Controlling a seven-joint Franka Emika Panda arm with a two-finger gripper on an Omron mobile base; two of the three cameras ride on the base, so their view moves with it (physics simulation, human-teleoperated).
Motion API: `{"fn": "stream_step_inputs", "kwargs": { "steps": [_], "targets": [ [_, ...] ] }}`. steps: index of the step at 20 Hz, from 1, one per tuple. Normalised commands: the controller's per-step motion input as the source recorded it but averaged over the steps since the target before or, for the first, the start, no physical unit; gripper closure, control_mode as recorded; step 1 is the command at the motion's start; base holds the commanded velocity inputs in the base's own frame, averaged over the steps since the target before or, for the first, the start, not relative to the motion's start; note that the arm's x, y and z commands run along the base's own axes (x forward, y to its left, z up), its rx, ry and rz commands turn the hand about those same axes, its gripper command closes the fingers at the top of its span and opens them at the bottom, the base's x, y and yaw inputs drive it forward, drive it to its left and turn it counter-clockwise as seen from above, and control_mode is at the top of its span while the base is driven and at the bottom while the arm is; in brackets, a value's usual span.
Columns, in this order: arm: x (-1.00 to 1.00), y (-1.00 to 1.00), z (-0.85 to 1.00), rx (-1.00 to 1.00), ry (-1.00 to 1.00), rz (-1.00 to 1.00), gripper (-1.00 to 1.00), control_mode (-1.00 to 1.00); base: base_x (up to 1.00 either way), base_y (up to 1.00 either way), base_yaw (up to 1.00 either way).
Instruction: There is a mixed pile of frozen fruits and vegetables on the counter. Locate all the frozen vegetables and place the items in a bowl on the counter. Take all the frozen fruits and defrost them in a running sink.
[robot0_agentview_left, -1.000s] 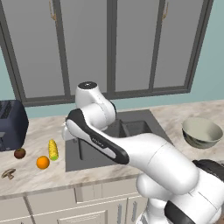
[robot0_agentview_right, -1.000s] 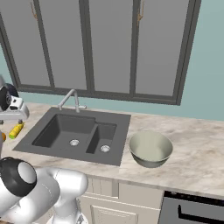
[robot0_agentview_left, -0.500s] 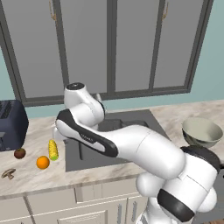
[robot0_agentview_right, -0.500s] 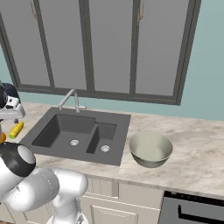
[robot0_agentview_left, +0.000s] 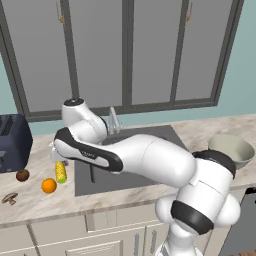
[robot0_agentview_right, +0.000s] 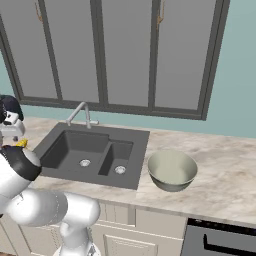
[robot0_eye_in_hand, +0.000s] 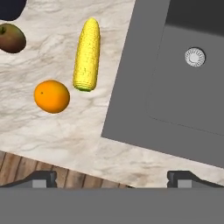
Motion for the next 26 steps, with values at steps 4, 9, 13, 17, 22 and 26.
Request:
{"fn": "stream_step_inputs", "kwargs": {
  "steps": [4, 9, 13, 17, 22, 26],
  "targets": [
    [0.21, 0.16, -0.34, 0.0, 0.01, -0.04, -1.0, -1.0, 0.0, 0.0, 0.0],
    [0.22, 0.24, -0.24, -0.02, 0.0, -0.05, -1.0, -1.0, 0.0, 0.0, 0.0],
    [0.22, 0.25, -0.11, -0.03, 0.0, -0.05, -1.0, -1.0, 0.0, 0.0, 0.0],
    [0.28, 0.17, -0.11, -0.02, 0.0, -0.03, -1.0, -1.0, 0.0, 0.0, 0.0],
    [0.3, 0.12, -0.16, -0.01, 0.0, -0.04, -1.0, -1.0, 0.0, 0.0, 0.0],
    [0.19, 0.19, -0.22, -0.01, 0.01, -0.03, -1.0, -1.0, 0.0, 0.0, 0.0]
  ]
}}
